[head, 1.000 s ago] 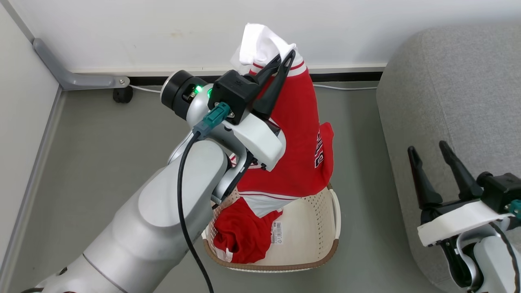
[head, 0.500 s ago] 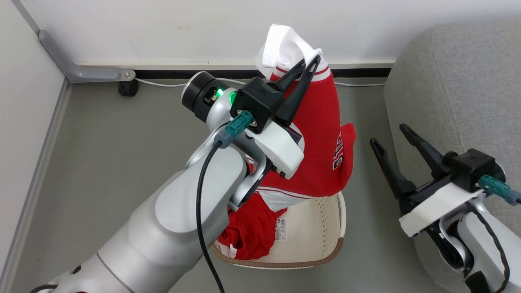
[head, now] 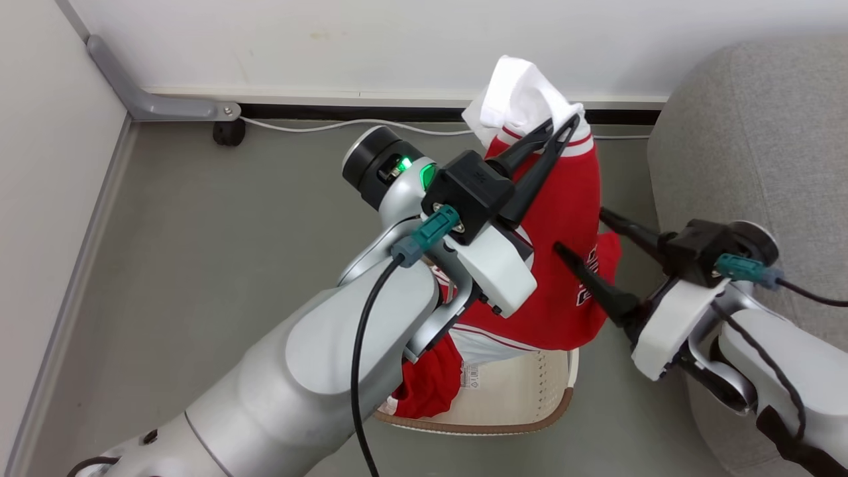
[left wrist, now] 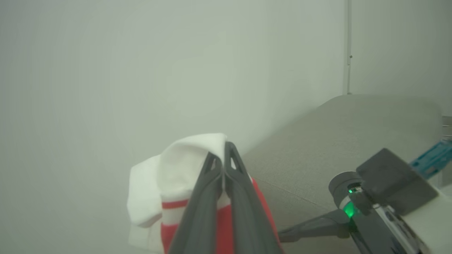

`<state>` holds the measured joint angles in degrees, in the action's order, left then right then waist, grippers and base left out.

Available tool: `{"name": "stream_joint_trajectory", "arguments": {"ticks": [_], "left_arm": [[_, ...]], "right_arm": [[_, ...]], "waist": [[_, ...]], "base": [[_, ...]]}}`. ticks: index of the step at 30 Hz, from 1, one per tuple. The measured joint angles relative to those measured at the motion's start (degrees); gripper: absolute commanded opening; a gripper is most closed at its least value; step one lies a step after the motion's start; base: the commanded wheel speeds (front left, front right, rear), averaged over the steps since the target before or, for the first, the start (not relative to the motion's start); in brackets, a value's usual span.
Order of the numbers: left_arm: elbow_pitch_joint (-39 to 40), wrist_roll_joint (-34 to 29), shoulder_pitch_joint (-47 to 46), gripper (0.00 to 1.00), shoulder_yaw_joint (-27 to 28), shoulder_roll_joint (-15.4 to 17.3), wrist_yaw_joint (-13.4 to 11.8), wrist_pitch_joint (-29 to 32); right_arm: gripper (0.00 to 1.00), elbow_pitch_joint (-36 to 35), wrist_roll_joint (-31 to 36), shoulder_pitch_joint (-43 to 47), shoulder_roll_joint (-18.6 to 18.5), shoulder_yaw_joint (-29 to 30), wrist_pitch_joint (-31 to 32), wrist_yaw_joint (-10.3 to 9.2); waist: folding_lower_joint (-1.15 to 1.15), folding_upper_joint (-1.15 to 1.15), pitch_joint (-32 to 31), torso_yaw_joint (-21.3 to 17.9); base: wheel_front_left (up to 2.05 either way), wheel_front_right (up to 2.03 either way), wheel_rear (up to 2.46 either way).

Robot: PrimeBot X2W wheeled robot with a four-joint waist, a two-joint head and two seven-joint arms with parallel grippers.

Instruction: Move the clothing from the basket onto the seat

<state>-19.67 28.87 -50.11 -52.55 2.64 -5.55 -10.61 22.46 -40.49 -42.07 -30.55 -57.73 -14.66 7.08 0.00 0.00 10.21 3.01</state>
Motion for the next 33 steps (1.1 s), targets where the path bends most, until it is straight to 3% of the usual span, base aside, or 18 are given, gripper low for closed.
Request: {"name": "stream_joint_trajectory", "arguments": {"ticks": [6, 9, 10, 12, 18, 19, 20, 21, 33], "left_arm": [[0.6, 1.1, -1.1, 0.0, -1.5, -0.1, 0.0, -0.1], [0.6, 1.5, -1.2, 0.0, -2.0, -0.1, -0.1, -0.5], [0.6, 1.6, -1.2, 0.0, -2.1, -0.2, -0.1, -0.6], [0.6, 2.0, -1.2, 0.0, -2.3, -0.2, -0.1, -0.6], [-0.1, 2.5, -1.2, 0.0, -2.9, -0.2, -0.6, -1.6], [-0.5, 2.5, -1.2, 0.22, -3.0, -0.2, -0.6, -1.6], [-0.7, 2.8, -1.2, 0.64, -3.0, -0.2, -0.6, -1.9], [-0.9, 3.1, -1.2, 1.0, -3.0, -0.2, -0.6, -2.1], [-4.2, 4.4, -1.1, 1.0, -3.1, -0.3, -0.6, -3.5]], "right_arm": [[1.0, 2.6, -5.1, -4.5, 0.0, -11.0, 0.0, 0.0], [1.0, 3.4, -7.4, -6.2, 0.3, -12.8, 0.0, 0.0], [0.85, 3.8, -7.8, -6.7, 0.5, -13.1, 0.0, 0.0], [0.0, 4.1, -8.6, -7.1, 0.8, -13.0, 0.0, 0.0], [0.0, 4.1, -8.8, -7.0, 1.3, -10.9, 0.0, 0.0], [0.0, 4.0, -8.7, -6.9, 1.3, -10.3, 0.0, 0.0], [0.0, 3.9, -8.5, -6.9, 1.3, -9.8, 0.0, 0.0], [0.0, 3.7, -8.5, -6.8, 1.2, -9.3, 0.0, 0.0], [0.0, 1.4, -7.0, -4.7, 1.1, -3.3, 0.0, 0.0]], "waist": [[0.0, 0.0, 0.2, 0.8], [0.0, 0.0, 0.3, 1.0], [0.0, 0.0, 0.3, 1.1], [0.0, 0.0, 0.3, 1.1], [0.0, 0.0, 0.2, 1.0], [0.0, 0.0, 0.2, 1.0], [0.0, 0.0, 0.2, 0.9], [0.0, 0.0, 0.2, 0.8], [0.0, 0.0, 0.7, -0.7]], "base": [[0.0, 0.0, 0.0], [0.0, 0.0, 0.0], [0.0, 0.0, 0.0], [0.0, 0.0, 0.0], [0.0, 0.0, 0.0], [0.0, 0.0, 0.0], [0.0, 0.0, 0.0], [0.0, 0.0, 0.0], [0.0, 0.0, 0.0]]}}
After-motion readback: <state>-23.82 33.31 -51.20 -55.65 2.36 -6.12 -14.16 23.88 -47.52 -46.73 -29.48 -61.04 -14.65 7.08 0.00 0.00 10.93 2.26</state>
